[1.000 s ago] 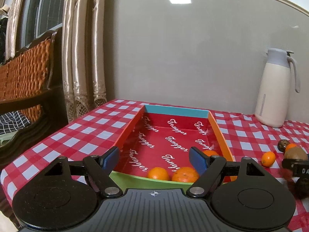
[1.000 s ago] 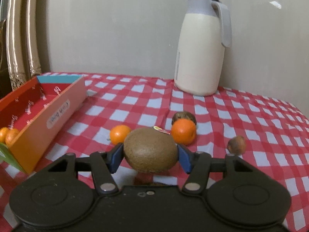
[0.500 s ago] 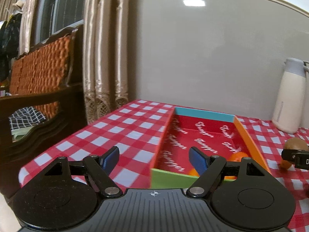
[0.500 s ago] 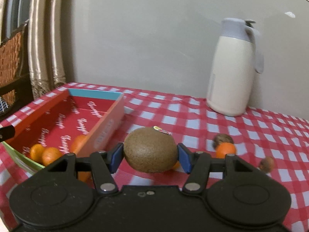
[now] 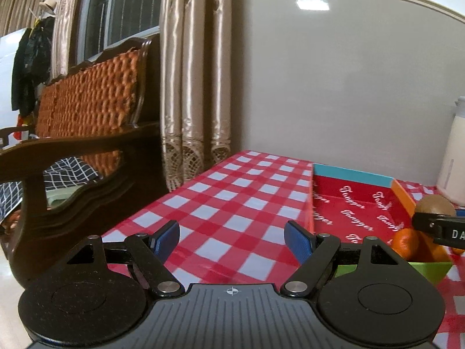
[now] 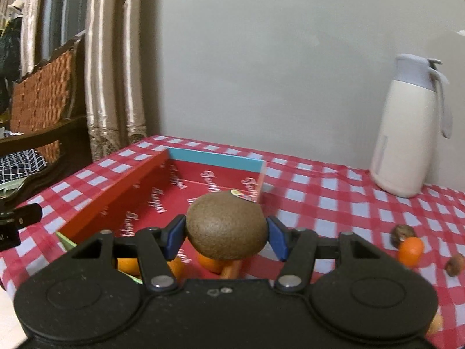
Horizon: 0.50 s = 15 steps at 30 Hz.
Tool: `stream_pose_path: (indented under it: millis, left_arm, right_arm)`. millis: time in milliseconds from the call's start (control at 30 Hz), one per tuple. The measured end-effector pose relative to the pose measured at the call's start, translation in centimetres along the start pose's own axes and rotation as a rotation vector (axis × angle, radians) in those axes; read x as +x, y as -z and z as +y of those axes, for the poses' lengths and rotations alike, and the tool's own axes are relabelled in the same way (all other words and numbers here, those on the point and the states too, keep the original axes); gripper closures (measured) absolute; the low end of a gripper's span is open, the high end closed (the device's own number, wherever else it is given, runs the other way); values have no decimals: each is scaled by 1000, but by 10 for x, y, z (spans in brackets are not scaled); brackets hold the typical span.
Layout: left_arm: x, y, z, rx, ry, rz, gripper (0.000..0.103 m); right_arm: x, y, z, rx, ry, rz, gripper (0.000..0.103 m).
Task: Organize fruits
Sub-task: 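Carry the brown kiwi with the right gripper into the red box and release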
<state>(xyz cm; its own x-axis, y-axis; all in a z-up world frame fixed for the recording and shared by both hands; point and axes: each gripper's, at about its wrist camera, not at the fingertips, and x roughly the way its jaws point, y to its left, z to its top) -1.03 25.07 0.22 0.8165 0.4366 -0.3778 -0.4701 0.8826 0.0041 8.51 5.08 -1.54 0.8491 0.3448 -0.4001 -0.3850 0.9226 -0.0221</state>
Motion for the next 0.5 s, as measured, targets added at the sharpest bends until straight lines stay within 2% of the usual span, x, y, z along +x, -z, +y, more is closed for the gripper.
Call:
stream_pose_path:
  millis: [367, 433, 467, 500]
  left_arm:
    - [0, 5, 26, 5, -43, 14, 24]
    - [0, 5, 29, 1, -46, 15, 24]
    - [0, 6, 29, -1, -46, 17, 24]
    - [0, 6, 29, -1, -45, 18, 24]
  right_arm:
    - [27, 3, 43, -18, -69, 45, 44]
    - [29, 7, 47, -34, -58, 30, 38]
    - [28, 7, 48, -38, -54, 22, 30]
    - [27, 7, 48, -37, -58, 16, 29]
